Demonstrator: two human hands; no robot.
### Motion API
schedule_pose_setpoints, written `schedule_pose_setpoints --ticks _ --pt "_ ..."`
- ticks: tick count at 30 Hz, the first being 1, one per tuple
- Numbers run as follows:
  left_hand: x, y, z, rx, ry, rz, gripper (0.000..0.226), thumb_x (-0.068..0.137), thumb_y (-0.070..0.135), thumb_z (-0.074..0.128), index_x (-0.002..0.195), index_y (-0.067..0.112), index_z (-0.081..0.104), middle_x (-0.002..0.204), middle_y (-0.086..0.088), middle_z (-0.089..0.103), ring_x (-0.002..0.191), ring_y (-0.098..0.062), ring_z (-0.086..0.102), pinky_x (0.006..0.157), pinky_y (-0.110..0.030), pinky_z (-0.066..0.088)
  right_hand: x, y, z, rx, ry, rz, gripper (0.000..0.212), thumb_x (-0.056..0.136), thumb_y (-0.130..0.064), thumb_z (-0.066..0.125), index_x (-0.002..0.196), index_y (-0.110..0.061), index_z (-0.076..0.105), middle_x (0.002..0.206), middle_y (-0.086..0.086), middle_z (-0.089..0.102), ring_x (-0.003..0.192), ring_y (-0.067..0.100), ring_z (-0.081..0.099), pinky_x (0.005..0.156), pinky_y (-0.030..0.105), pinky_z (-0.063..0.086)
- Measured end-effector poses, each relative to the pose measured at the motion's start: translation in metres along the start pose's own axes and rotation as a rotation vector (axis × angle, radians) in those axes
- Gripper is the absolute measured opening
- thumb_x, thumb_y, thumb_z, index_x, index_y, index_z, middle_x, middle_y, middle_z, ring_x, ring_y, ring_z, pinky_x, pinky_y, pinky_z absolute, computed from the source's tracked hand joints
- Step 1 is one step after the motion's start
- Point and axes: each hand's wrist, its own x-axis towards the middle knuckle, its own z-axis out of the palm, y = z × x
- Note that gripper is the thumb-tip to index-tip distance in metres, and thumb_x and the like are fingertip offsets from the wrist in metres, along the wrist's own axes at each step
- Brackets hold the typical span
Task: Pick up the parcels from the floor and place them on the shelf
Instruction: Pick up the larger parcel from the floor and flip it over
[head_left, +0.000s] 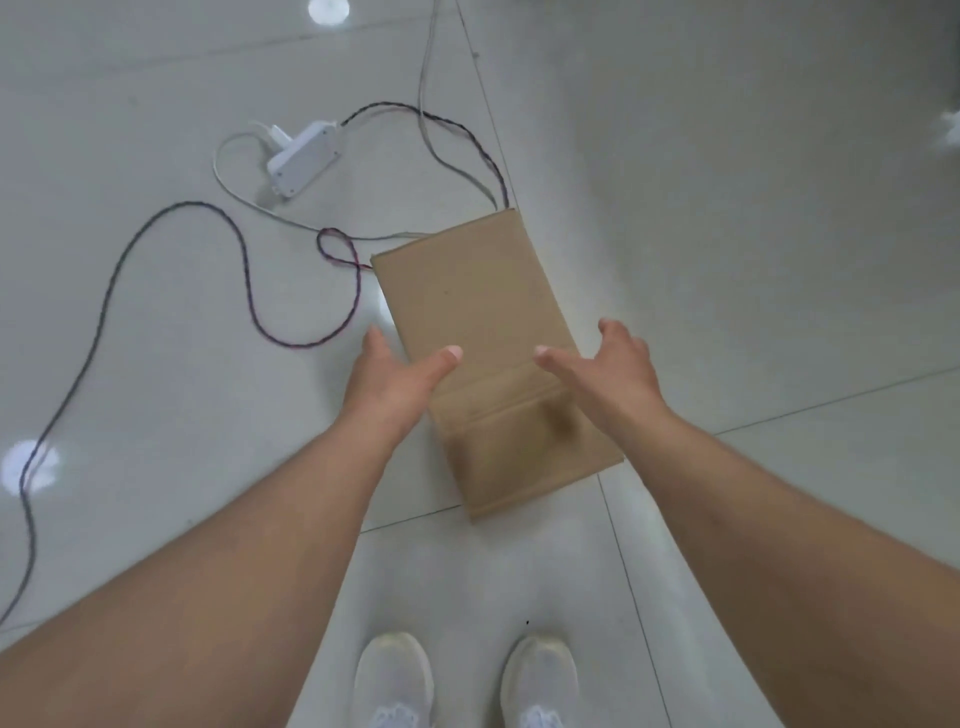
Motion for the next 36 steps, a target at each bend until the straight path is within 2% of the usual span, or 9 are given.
schedule_pose_setpoints --ticks 5,8,17,20,22,24,29,32,36 --pt "0.033 -0.03 0.03 -0.053 -0.037 -0.046 0.081 0.079 0.033 0.068 0.144 0.015 0.022 0.142 -0.005 0.047 0.128 -0.025 0.047 0.098 -0.025 0.034 0.035 0.022 0.033 -0.061 -0.009 0.014 0.078 0.079 -0.044 0.063 0.142 -0.009 0.033 0.144 0.014 0.04 0.132 0.034 0.04 0.107 0.04 0.037" --pt "0.039 -0.039 0.039 -0.107 -0.08 -0.037 0.1 0.057 0.046 0.069 0.144 0.024 0.024 0.138 -0.001 0.053 0.122 -0.021 0.053 0.106 -0.037 0.04 0.043 0.029 0.044 -0.103 -0.002 0.013 0.06 0.079 -0.041 0.06 0.129 -0.009 0.046 0.132 0.015 0.052 0.121 0.035 0.049 0.099 0.04 0.043" --pt "0.03 -0.038 0.024 0.14 -0.038 -0.088 0.097 0.075 0.075 0.039 0.146 0.01 0.028 0.161 -0.008 0.003 0.148 -0.021 0.005 0.119 -0.037 0.008 0.02 0.018 0.045 -0.006 0.061 -0.143 0.02 0.084 -0.033 0.053 0.092 -0.017 0.062 0.113 0.005 0.055 0.102 0.022 0.053 0.084 0.033 0.043" --pt "0.027 -0.03 0.018 0.177 -0.008 -0.17 0.114 0.066 0.086 0.027 0.145 0.003 0.026 0.161 -0.01 -0.001 0.148 -0.026 0.004 0.118 -0.04 0.007 0.009 0.003 0.051 0.161 -0.081 -0.207 0.016 0.085 -0.025 0.056 0.073 -0.015 0.058 0.084 0.001 0.057 0.08 0.019 0.054 0.076 0.035 0.049" --pt "0.025 -0.034 0.016 0.129 0.027 -0.164 0.123 0.058 0.09 0.031 0.147 0.005 0.019 0.16 -0.009 0.003 0.147 -0.025 0.01 0.118 -0.042 0.012 0.006 0.0 0.055 0.302 -0.152 -0.165 0.011 0.085 -0.019 0.058 0.075 -0.017 0.06 0.077 -0.003 0.058 0.072 0.015 0.054 0.067 0.028 0.052" --pt "0.022 -0.042 0.014 0.082 0.057 -0.139 0.124 0.058 0.087 0.041 0.15 0.011 0.009 0.16 -0.008 0.003 0.147 -0.023 0.009 0.118 -0.044 0.013 0.007 0.001 0.058 0.279 -0.141 -0.121 0.015 0.085 -0.018 0.058 0.1 -0.02 0.063 0.101 -0.002 0.061 0.087 0.014 0.056 0.077 0.025 0.047" --pt "0.022 -0.052 0.006 -0.097 0.124 -0.037 0.083 0.068 0.065 0.054 0.138 0.023 0.041 0.137 0.006 0.051 0.126 -0.018 0.047 0.108 -0.038 0.035 0.006 0.015 0.065 0.079 -0.123 0.053 0.066 0.085 -0.027 0.06 0.143 -0.013 0.034 0.146 0.008 0.037 0.124 0.026 0.047 0.081 0.029 0.035" --pt "0.028 -0.054 -0.002 -0.118 0.236 -0.018 0.032 0.078 0.043 0.047 0.101 0.026 0.061 0.09 0.009 0.063 0.094 -0.022 0.057 0.085 -0.032 0.044 0.001 0.019 0.069 0.102 -0.184 0.137 0.059 0.086 -0.032 0.059 0.135 -0.005 0.04 0.127 0.013 0.049 0.116 0.028 0.05 0.081 0.033 0.036" --pt "0.033 -0.062 -0.011 -0.2 0.265 -0.05 0.037 0.069 0.039 0.039 0.095 0.035 0.065 0.1 0.001 0.071 0.1 -0.027 0.064 0.089 -0.047 0.052 -0.005 0.015 0.078 0.148 -0.228 0.082 0.033 0.084 -0.028 0.057 0.105 -0.003 0.062 0.099 0.01 0.065 0.093 0.03 0.062 0.084 0.039 0.049"
